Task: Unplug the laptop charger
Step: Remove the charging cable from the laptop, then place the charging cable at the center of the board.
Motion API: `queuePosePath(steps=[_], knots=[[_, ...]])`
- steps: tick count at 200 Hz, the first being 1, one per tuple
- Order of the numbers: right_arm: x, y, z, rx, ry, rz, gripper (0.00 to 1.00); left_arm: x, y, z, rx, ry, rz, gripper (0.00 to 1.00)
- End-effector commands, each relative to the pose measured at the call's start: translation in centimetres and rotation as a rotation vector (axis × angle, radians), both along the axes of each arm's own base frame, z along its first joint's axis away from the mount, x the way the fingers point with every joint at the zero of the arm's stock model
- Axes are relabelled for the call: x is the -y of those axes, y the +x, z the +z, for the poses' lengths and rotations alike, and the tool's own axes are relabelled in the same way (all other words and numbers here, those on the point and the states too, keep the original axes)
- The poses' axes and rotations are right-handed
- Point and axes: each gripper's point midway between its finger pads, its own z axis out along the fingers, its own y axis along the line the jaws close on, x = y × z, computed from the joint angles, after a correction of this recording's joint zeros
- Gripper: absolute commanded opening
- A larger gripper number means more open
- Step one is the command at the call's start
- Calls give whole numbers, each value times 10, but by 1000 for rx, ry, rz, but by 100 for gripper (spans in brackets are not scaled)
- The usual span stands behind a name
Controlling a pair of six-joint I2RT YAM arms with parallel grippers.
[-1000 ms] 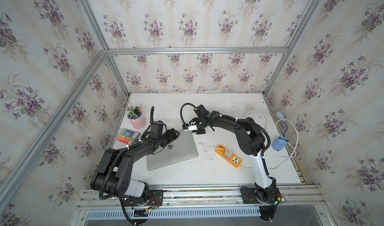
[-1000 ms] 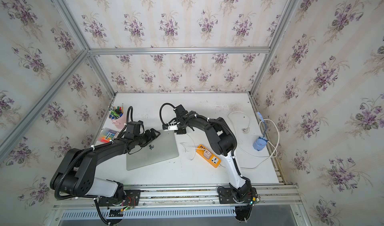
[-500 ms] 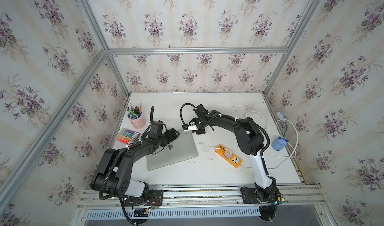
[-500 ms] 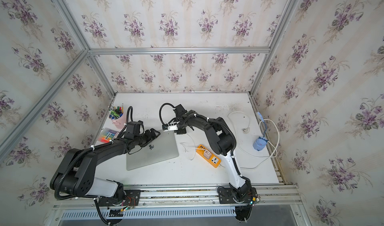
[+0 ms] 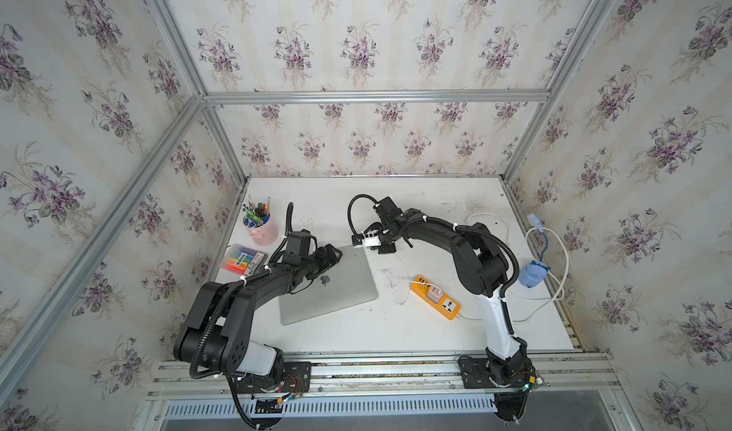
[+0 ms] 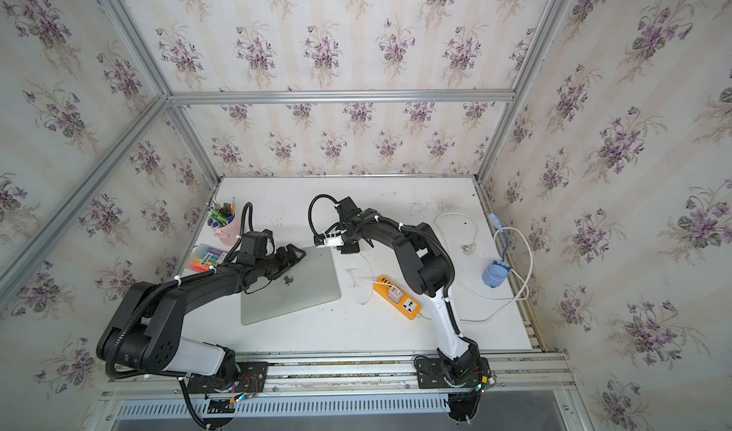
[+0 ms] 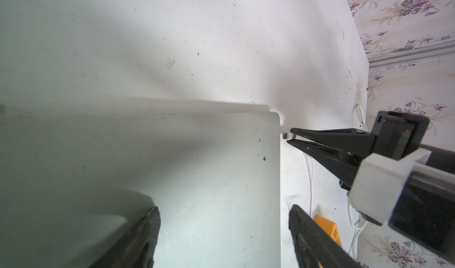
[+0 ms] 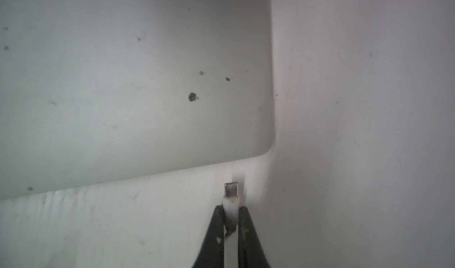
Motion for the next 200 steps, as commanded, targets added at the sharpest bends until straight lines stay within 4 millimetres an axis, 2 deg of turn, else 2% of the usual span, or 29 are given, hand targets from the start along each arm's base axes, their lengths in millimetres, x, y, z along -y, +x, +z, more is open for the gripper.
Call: queuePosePath(steps=[1,56,89,126,130,145,200], knots=[[-1,6,13,30,25,8,0,-9,-12,-18,-83,36,29,82],[15,-1,15,-4,-9,-46,0,-7,-11,-14,-67,29,22,82],[28,-4,16,-20,21,-176,2,-11,-12,-8,-46,50,22,83],[36,4,13,1,41,-290,2,-13,-14,-6,-40,68,20,83],[36,4,13,-1,45,-295,2,-13,-13,3,-12,62,22,83],[34,12,13,12,59,-325,4,-14,-13,7,1,63,25,83],[33,24,-7,3,27,-373,21,-18,-15,18,31,90,21,84]])
